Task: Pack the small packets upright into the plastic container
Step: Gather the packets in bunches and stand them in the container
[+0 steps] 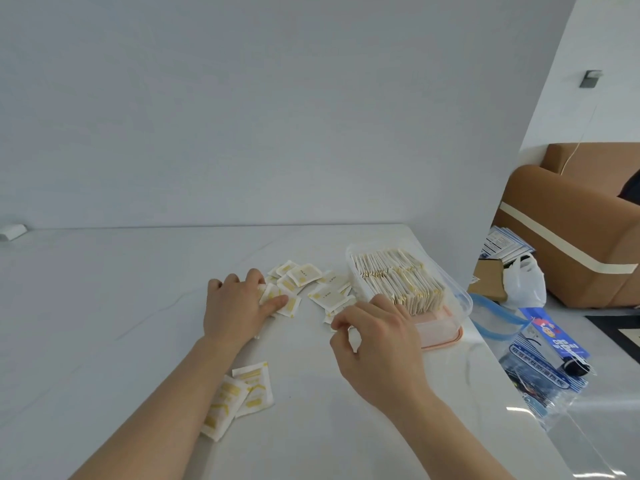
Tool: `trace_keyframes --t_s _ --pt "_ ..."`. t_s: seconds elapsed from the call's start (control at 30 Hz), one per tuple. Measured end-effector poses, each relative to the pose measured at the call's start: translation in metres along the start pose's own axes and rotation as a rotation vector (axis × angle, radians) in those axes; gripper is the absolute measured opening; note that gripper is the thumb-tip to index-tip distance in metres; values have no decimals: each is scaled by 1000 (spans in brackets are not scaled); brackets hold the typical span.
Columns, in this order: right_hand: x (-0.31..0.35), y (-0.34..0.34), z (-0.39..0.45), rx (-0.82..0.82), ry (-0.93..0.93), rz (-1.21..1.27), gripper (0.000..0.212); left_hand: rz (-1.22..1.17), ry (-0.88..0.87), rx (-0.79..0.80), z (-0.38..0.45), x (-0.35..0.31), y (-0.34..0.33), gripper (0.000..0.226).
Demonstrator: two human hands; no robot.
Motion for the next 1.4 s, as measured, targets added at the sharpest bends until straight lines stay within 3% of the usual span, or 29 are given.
trace_keyframes --t_s 0.1,0.2,0.33,0.4,0.53,0.6,0.7,0.87,0.97,1.13,1.33,1.4 --pt "0 0 -1 -5 4 4 9 -54 -99 -130 -1 -12 15 50" --pt "-1 1 0 -13 -1 30 9 -213 -9 -126 -2 -6 17 34" --pt "-1 6 2 -13 -44 121 9 -717 168 -304 -6 2 42 22" --pt "-5 5 3 57 -164 258 11 -922 157 -352 -8 -17 62 21" --pt "-12 -13 -3 322 -575 781 43 -1195 14 -217 -14 -77 85 18" --pt "-11 -15 -5 350 -661 964 37 -1229 -91 -144 -17 -102 90 19" --pt "-20 -14 -5 313 -715 988 31 -1240 -145 -95 -18 -120 89 27" --pt "-35 -16 -3 385 -738 806 19 -1265 54 -340 -11 -84 87 38" --pt "-29 -28 -8 548 -702 722 11 -1220 -19 -401 -11 -84 100 38" --pt "-10 -33 -13 672 -603 816 10 -1055 -178 -304 -18 -111 89 20" --pt "-9 -29 -8 676 -589 906 18 -1314 -118 -91 -18 -119 70 21" --pt "-10 -27 -8 673 -592 891 18 -1273 -150 -76 -19 -123 74 25"
Point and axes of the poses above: each hand's wrist, its own z-axis towards the middle knuckle, its own y-axis out of the back of the hand, x = y × z, the point moved 9 cm from there along z, towards the middle knuckle, and after that the axes turned 11 degrees about -y, right-handed, at the moved point
